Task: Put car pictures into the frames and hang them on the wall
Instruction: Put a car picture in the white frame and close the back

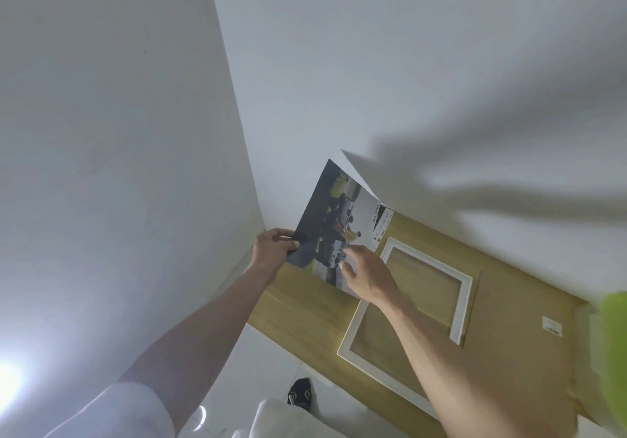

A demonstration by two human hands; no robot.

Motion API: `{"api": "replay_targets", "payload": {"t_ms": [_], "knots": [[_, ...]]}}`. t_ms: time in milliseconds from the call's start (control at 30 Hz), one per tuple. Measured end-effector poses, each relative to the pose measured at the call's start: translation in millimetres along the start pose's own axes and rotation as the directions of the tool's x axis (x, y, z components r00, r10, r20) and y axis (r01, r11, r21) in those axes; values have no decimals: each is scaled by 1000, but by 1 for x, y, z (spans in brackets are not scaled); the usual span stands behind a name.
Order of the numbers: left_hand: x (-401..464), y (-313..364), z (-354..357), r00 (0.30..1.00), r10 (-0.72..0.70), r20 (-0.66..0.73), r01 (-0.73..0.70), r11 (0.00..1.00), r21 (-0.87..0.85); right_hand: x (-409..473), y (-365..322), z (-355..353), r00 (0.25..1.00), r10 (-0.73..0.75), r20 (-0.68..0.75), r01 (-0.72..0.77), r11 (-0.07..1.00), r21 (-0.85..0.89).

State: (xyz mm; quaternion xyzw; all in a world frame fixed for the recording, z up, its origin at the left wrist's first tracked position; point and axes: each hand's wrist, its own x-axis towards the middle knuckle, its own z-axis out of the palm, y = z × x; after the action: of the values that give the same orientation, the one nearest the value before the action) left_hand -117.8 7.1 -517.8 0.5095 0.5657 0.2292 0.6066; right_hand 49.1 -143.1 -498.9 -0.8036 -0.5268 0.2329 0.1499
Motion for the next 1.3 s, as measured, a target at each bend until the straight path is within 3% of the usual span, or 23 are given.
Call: {"api": "replay_targets", "payload": {"t_ms": [233, 467, 633, 733, 867, 967, 1100, 1300], "knots": [[-80, 29, 32, 979, 199, 39, -191, 970, -150, -3, -38, -60, 978, 103, -182, -39, 944, 328], [-165, 26, 87, 899, 437, 24, -438, 899, 12, -49, -31, -103, 911, 316, -264, -138, 838, 528], [-209, 8, 117, 807, 561, 184, -570, 821, 0, -93, 6, -116, 833, 444, -331, -148, 754, 640], [-214, 0, 126, 853, 498, 155, -511, 858, 58, -121, 34, -125, 826, 483, -292, -120, 656, 745], [-181, 3, 127, 975, 208, 74, -220, 945, 241, -151, 57, -134, 852, 473, -227, -61, 519, 853], [-166, 7, 133, 989, 29, 142, -51, 987, 153, -168, 76, -136, 845, 502, -186, -70, 449, 891], [-147, 1, 138, 983, 52, 179, -83, 982, 170, -168, 112, -120, 800, 580, -155, -136, 425, 895], [-110, -5, 142, 979, 7, 203, -72, 946, 315, -151, 151, -66, 702, 708, -77, -420, 499, 758]]}}
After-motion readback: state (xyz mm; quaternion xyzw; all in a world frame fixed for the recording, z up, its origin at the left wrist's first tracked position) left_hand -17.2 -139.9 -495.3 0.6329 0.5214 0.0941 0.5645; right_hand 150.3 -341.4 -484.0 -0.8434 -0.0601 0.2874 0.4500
